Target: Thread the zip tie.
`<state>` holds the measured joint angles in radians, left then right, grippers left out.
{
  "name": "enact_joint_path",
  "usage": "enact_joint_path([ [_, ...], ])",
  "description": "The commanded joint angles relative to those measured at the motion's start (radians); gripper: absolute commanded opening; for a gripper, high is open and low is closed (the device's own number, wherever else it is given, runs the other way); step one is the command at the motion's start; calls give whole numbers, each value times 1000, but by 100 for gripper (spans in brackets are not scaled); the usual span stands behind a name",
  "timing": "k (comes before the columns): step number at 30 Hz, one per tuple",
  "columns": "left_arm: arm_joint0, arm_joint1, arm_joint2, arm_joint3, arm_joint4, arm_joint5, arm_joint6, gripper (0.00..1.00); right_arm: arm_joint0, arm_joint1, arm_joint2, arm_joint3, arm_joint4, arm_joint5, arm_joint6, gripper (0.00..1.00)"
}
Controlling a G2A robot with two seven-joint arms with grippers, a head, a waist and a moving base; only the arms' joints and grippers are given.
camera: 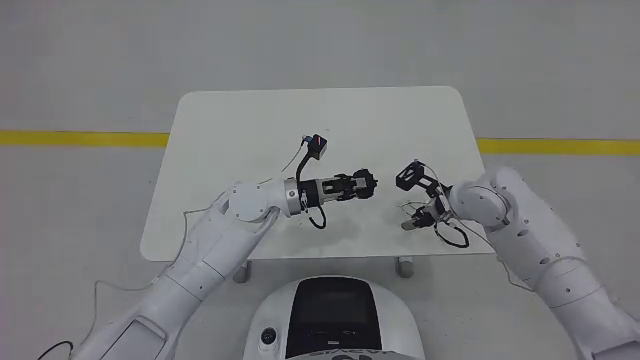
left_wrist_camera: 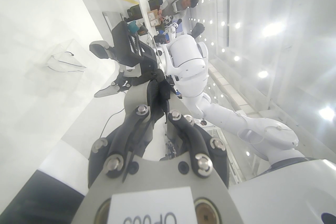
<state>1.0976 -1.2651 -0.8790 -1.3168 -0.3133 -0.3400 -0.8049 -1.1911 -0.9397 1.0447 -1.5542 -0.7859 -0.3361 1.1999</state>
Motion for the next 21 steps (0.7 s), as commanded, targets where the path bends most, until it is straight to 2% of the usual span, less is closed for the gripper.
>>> enact_joint_path([
  [1,0,0,0,0,0,0,0,0,-9,1,0,-4,-10,1,-24,100],
  [6,0,0,0,0,0,0,0,0,-20,8,-3,-35,-22,-4,-4,100],
  [14,0,0,0,0,0,0,0,0,-20,9,-4,-36,-20,-4,-1,100],
  [21,0,0,0,0,0,0,0,0,-36,16,2,-36,-38,-4,-43,100],
])
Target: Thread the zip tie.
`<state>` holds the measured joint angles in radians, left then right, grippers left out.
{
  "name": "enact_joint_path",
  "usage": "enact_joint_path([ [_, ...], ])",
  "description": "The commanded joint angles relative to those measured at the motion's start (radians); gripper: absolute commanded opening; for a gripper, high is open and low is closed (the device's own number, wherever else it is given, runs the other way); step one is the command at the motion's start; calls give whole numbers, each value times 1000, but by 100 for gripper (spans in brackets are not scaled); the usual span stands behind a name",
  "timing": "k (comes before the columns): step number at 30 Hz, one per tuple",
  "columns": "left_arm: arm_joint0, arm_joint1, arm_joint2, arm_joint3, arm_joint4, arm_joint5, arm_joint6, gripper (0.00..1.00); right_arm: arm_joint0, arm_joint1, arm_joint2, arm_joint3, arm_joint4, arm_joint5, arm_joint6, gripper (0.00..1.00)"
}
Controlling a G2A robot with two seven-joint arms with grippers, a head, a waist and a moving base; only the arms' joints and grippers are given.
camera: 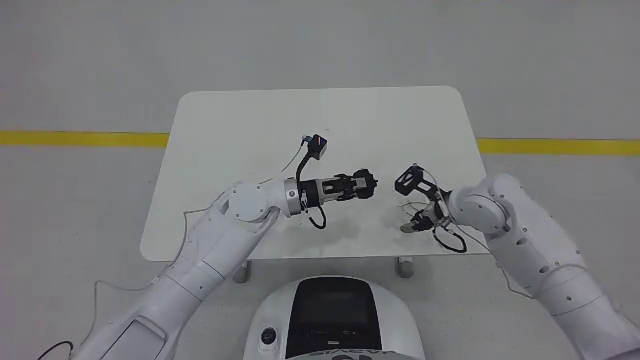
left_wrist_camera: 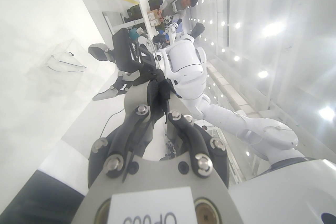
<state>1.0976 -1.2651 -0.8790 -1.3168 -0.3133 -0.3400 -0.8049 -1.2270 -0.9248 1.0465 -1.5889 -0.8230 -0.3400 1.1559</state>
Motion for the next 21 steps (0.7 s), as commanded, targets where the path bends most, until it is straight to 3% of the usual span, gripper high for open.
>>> enact_joint_path([
  [1,0,0,0,0,0,0,0,0,-1,3,-1,-3,-3,0,1,100],
  [7,0,0,0,0,0,0,0,0,-1,16,-5,-18,-15,0,1,98],
  [9,0,0,0,0,0,0,0,0,-4,21,-1,-23,-17,0,-5,56],
  [10,0,0,0,0,0,0,0,0,-6,24,0,-26,-15,0,-7,50],
  [21,0,0,0,0,0,0,0,0,6,37,-23,-4,9,0,-35,29],
])
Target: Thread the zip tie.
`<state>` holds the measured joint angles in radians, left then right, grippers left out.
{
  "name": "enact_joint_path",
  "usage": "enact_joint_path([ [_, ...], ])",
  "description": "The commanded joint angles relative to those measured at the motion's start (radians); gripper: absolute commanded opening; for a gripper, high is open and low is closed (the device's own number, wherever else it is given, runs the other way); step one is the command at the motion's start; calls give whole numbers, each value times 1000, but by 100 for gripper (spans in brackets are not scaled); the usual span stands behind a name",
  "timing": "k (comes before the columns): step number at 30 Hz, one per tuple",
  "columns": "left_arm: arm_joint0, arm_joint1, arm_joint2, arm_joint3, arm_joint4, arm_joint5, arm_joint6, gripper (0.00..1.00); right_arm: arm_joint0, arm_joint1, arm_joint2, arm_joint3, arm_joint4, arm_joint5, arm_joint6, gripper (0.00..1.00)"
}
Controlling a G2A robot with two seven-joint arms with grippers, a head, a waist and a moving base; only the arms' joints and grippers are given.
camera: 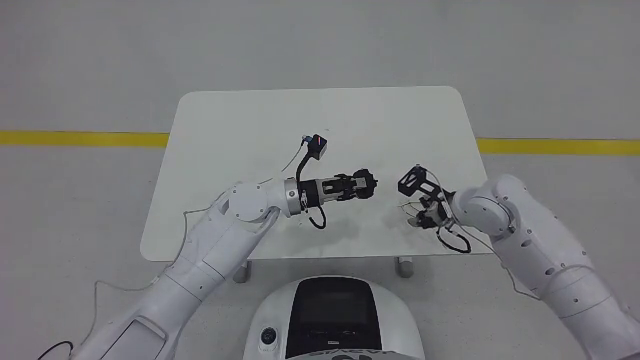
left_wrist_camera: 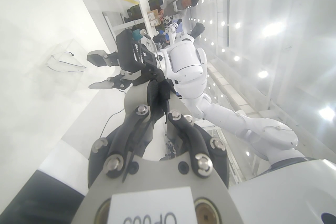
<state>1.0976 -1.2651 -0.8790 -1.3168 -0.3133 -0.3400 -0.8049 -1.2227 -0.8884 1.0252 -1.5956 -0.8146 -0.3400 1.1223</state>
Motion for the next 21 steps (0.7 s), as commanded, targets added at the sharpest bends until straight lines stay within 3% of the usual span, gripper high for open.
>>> enact_joint_path([
  [1,0,0,0,0,0,0,0,0,4,2,-4,7,2,0,-5,29],
  [8,0,0,0,0,0,0,0,0,35,4,-35,52,16,0,-24,20],
  [21,0,0,0,0,0,0,0,0,99,-16,-112,137,17,0,-34,20],
])
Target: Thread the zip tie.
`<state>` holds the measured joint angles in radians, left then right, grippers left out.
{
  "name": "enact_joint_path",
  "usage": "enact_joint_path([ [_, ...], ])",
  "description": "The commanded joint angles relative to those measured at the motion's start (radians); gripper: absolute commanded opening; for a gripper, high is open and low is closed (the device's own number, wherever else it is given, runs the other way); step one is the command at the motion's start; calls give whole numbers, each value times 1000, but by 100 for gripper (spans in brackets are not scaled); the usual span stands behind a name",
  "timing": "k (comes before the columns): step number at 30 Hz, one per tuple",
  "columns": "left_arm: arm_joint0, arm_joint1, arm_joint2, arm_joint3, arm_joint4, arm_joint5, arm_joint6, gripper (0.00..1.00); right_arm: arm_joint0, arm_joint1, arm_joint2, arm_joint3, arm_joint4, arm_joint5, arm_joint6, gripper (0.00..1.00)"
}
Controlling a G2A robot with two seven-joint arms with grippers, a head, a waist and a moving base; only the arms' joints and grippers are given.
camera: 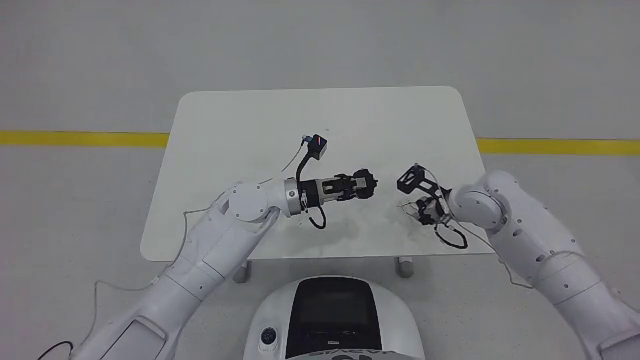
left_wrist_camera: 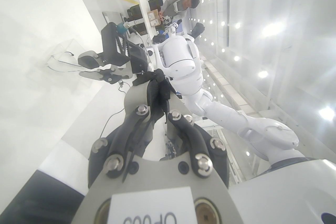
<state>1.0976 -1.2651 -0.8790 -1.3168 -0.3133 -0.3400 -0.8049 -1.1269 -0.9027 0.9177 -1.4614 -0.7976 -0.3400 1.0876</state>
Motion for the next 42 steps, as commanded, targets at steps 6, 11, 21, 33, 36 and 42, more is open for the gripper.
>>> enact_joint_path([
  [6,0,0,0,0,0,0,0,0,27,-13,-36,24,-11,0,9,22],
  [11,0,0,0,0,0,0,0,0,42,-21,-55,40,-30,6,16,21],
  [21,0,0,0,0,0,0,0,0,58,-35,-81,62,-66,9,8,22],
  [33,0,0,0,0,0,0,0,0,77,-47,-101,91,-64,0,17,23],
  [36,0,0,0,0,0,0,0,0,84,-50,-108,96,-60,0,18,22],
  [42,0,0,0,0,0,0,0,0,95,-50,-122,99,-53,0,17,23],
])
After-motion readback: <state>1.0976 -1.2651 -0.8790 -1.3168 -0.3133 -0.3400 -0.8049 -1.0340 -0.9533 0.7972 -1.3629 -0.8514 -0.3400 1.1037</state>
